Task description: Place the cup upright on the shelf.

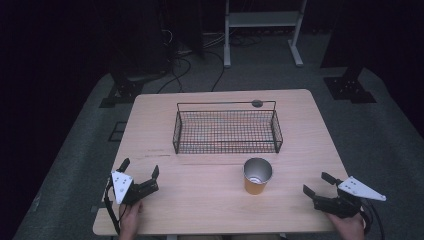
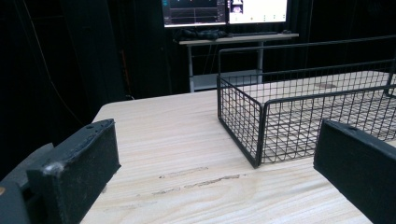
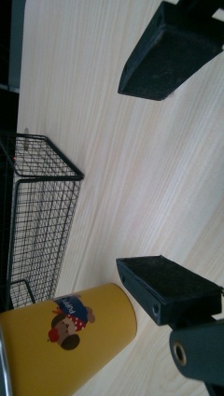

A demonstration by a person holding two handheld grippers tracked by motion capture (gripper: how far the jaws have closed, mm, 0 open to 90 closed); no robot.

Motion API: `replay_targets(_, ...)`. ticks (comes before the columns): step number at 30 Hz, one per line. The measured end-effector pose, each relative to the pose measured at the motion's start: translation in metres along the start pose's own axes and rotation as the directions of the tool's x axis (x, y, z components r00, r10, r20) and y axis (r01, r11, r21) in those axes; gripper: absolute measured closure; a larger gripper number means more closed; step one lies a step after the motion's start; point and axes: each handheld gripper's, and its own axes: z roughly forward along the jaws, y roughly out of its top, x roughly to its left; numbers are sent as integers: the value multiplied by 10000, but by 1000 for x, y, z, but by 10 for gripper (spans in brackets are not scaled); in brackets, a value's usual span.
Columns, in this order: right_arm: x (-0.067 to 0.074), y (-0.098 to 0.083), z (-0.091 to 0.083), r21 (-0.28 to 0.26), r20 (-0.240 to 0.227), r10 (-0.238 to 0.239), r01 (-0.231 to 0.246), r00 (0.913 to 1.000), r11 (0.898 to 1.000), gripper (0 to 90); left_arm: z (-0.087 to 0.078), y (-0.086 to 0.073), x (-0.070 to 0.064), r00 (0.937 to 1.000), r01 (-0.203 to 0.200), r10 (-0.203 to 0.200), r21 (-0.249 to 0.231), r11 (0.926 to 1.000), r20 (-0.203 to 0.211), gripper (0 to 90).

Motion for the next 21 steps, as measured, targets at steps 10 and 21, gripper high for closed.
replay_targets(10,14,5,-1,-12,-171,-467,467,9988,9989,132,-1,0,1,10000,22,-21,-44,10000,54,0)
replay_targets(21,36,11,4,16,-485,-949,951,9943,9955,126,-2,0,1,9999,8,-7,-98,10000,146,0)
